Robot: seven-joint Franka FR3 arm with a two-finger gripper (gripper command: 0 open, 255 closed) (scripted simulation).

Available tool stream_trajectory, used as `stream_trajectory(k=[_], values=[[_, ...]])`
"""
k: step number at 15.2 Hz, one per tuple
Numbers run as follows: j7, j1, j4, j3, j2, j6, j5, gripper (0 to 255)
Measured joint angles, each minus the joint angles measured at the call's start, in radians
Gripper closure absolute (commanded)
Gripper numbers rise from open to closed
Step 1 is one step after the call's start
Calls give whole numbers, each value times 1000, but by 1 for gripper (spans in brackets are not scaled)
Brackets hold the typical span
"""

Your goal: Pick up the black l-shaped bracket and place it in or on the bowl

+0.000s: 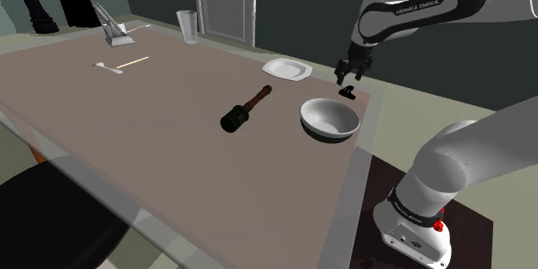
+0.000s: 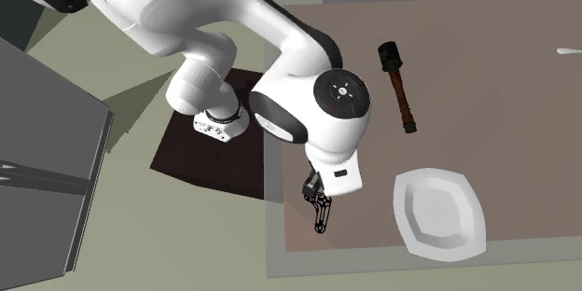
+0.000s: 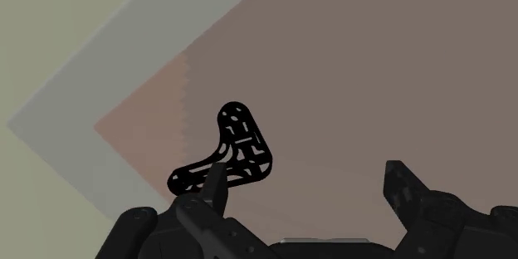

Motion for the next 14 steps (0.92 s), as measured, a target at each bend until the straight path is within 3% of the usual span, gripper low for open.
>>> stream_trajectory(k=[8,14], values=[[-4,-35,-19,-54,129,159,-32,0],[-6,-35,-39,-63,161,211,-32,0]])
